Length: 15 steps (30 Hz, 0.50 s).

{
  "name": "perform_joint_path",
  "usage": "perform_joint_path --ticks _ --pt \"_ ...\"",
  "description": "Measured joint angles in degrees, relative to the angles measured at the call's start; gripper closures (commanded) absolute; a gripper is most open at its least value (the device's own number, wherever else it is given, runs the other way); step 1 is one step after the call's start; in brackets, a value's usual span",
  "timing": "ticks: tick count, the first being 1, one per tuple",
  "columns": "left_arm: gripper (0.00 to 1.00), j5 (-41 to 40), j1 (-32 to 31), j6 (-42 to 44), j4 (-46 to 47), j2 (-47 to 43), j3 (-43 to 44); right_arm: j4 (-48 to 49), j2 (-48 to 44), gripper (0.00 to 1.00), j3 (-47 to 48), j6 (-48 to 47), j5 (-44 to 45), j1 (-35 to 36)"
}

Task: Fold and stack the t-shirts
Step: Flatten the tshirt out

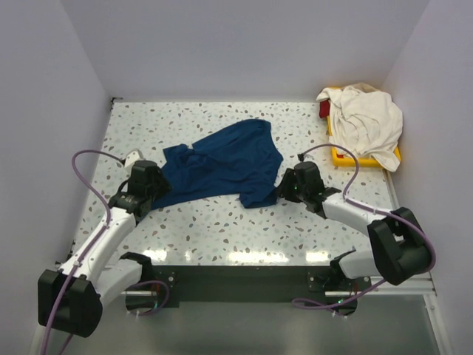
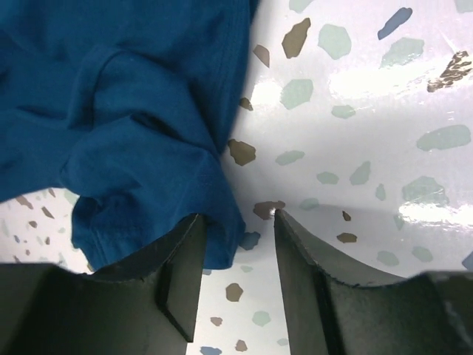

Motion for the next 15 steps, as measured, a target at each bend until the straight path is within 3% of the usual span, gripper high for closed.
perform_joint_path --ticks 1,2,5,9,15 --pt "0.49 -0.2 0.1 -0.2 -0.1 0.2 -0.2 0.5 0.1 0.67 0.0 0.2 -0.1 0.0" --pt "0.49 -0.5 0.2 -0.4 -0.3 0.3 -0.3 1.0 0.3 0.82 0.0 0.3 0.0 0.1" --pt "0.49 -0.9 0.6 -0.9 -0.5 1.0 -0.6 1.6 1.4 1.0 0.1 0.7 0.1 0.1" --pt "0.5 -1.1 0.9 -0.9 -0.7 2.0 -0.8 -3.3 0.9 1.0 2.4 -0.8 2.0 -1.0" --pt "0.51 -0.8 0.8 -1.3 -0.4 4.1 -2.1 -13.0 -6.6 1.0 10.3 -5.3 5.7 -11.1"
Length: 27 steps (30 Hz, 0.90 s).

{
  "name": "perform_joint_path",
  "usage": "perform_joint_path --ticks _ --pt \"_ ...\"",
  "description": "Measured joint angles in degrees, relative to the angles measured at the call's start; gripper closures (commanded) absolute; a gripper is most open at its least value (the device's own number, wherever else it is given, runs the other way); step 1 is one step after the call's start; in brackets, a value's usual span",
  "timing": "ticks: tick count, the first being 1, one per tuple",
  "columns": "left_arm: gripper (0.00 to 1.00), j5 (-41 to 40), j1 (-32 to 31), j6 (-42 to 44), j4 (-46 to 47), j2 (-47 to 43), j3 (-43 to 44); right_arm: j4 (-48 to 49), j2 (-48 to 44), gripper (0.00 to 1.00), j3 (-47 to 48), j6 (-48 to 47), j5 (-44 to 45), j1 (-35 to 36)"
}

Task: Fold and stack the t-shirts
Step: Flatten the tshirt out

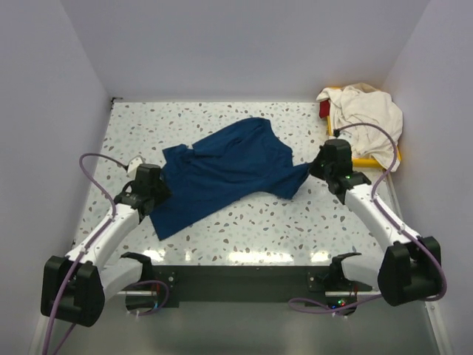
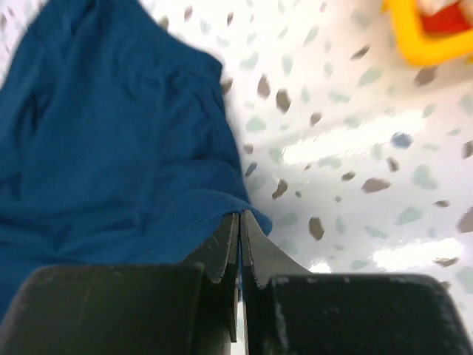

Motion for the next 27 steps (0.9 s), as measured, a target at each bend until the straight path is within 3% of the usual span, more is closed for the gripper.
perform_joint_path --ticks 6,13,19,23,27 --pt "0.55 1.5 0.0 -0.9 0.2 1.5 -2.1 -4.8 -5.8 1.0 5.2 -3.7 4.4 -3.5" --pt "0.52 3.0 0.0 -3.1 0.4 2.5 -5.1 -8.2 -3.7 1.0 5.3 -4.7 5.0 -4.0" --pt "0.51 2.3 0.0 -4.6 2.3 9.0 -4.3 -8.2 -3.0 1.0 5.2 -4.7 3.0 -4.2" --pt "0.76 0.0 0.1 -5.7 4.3 16.8 0.5 -7.9 -3.0 1.0 5.1 -4.6 1.7 -4.2" --pt "0.89 -2.3 2.1 -5.6 4.8 27.5 9.7 -7.4 -3.0 1.0 4.5 -4.4 0.3 -4.2"
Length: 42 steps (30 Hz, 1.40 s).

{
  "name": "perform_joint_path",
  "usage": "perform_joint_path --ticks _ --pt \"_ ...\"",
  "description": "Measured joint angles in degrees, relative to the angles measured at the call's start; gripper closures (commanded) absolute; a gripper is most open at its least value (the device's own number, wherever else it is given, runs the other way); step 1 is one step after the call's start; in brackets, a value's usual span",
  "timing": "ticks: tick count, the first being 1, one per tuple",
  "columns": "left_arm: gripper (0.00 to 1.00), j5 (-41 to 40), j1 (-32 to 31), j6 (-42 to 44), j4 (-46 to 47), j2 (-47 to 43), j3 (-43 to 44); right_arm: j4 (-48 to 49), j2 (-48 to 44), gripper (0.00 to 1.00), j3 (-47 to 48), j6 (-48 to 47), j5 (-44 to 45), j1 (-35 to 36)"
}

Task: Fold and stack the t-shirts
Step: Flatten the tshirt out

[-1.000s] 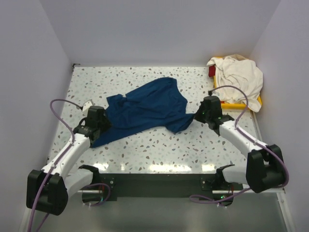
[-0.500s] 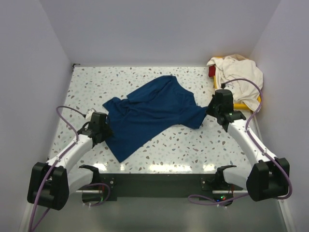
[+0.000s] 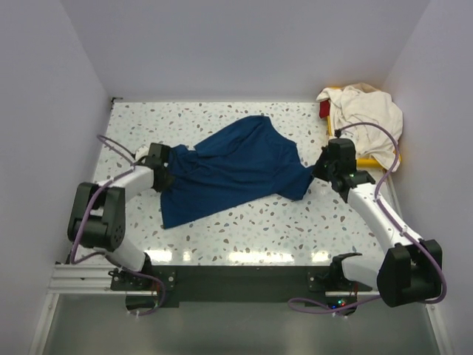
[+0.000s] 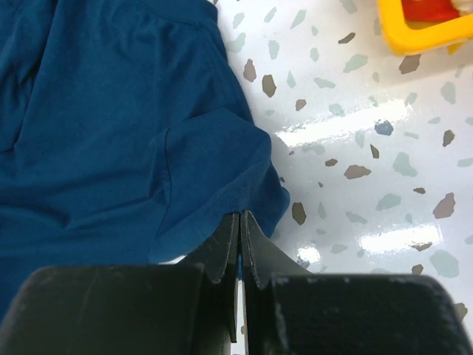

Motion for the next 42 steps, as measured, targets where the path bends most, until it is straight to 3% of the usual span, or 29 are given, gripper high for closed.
perform_joint_path --ticks 4,7,8,10,11,14,25,31,42 --pt "0.88 0.1 4.6 1.4 -1.1 12.7 14.6 0.9 -0.2 1.0 -2.0 0.9 -2.8 0.0" --pt "0.78 -0.2 6.3 3.8 -2.2 19.3 25.7 1.5 -0.9 1.0 -4.6 1.6 -5.3 0.0" --pt "0.65 -0.3 6.4 4.3 -2.5 20.2 28.0 2.4 -1.5 1.0 -6.1 2.1 -6.3 0.0" --pt "0.53 -0.6 6.6 6.1 -3.3 20.9 32.2 3.5 -2.9 1.0 -9.2 3.0 -8.0 0.0" --pt "0.41 -0.9 6.6 6.7 -3.6 20.6 33.4 4.1 -3.6 1.0 -10.8 3.5 -8.5 0.1" --pt "0.34 -1.7 6.6 7.6 -4.1 17.3 32.0 5.5 -5.3 1.0 -15.5 4.8 -10.0 0.7" --pt "0.43 -3.7 7.4 5.2 -9.3 -6.9 5.9 6.9 -10.8 1.0 -25.1 6.8 -11.6 2.7" --pt "0.5 -1.5 7.4 2.0 -9.5 -8.4 -0.3 7.2 -12.1 1.0 -26.2 6.9 -11.6 2.7" --pt "0.52 -0.1 7.4 -1.3 -4.9 -4.8 -2.6 7.1 -13.2 1.0 -26.2 6.7 -11.6 2.7"
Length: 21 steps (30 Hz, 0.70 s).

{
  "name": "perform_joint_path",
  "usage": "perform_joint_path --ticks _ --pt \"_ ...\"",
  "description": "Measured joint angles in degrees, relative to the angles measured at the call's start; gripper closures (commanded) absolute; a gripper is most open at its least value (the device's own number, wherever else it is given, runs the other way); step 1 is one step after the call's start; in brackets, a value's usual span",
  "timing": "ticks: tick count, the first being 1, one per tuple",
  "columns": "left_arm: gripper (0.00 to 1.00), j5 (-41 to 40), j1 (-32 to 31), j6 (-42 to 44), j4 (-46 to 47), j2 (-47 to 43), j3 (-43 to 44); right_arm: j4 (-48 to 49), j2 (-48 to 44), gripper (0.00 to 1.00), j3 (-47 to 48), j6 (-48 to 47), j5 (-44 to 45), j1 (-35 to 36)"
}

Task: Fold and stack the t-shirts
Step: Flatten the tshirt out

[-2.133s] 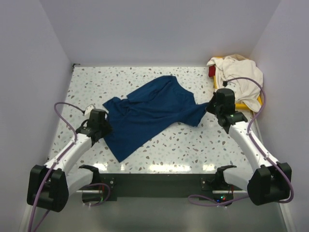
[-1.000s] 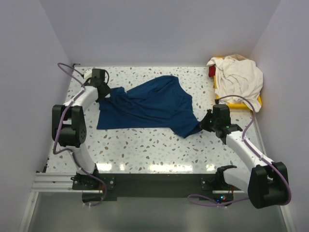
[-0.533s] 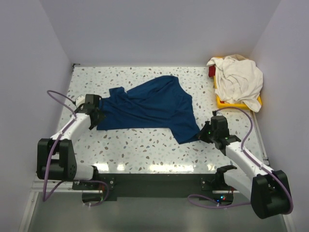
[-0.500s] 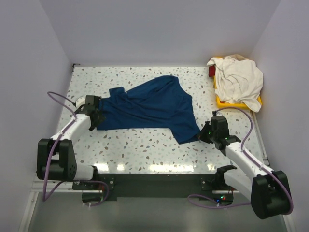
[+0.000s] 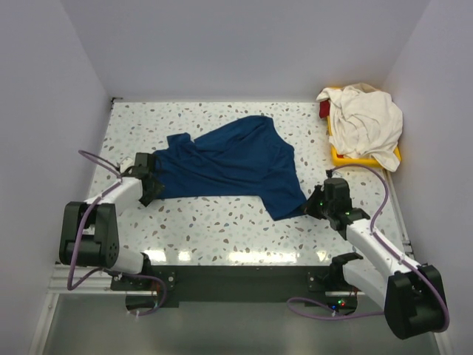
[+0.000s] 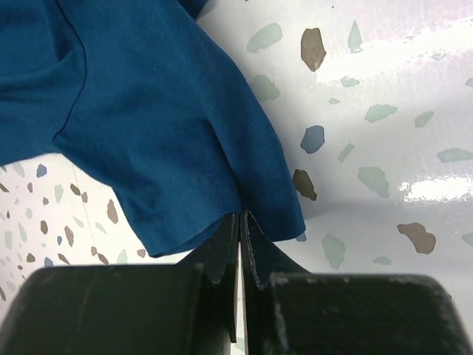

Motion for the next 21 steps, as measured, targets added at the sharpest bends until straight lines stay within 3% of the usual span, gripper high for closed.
perform_joint_path --ticks 3,4,6,17,19,21 --pt "0.67 0.1 0.0 -0.2 1.9 1.0 -0.1 -0.3 -0.2 1.0 0.0 -0.1 0.1 0.0" --pt "0.82 0.0 0.0 -0.2 2.5 1.3 -0.1 -0.5 -0.5 1.0 0.0 -0.2 0.1 0.0" --pt "1.0 0.2 0.2 -0.3 3.5 1.7 -0.1 -1.0 -1.1 1.0 0.0 -0.2 0.0 0.0" --pt "1.0 0.4 5.9 3.6 1.6 -2.8 2.7 -9.9 -11.5 0.98 1.1 0.3 -7.5 0.3" --pt "1.0 0.4 6.7 4.5 1.6 -4.0 4.1 -11.6 -14.1 0.97 1.5 1.3 -9.5 2.5" --pt "1.0 0.5 6.9 5.1 1.8 -4.6 5.2 -11.9 -15.1 0.9 1.6 2.8 -9.9 6.4"
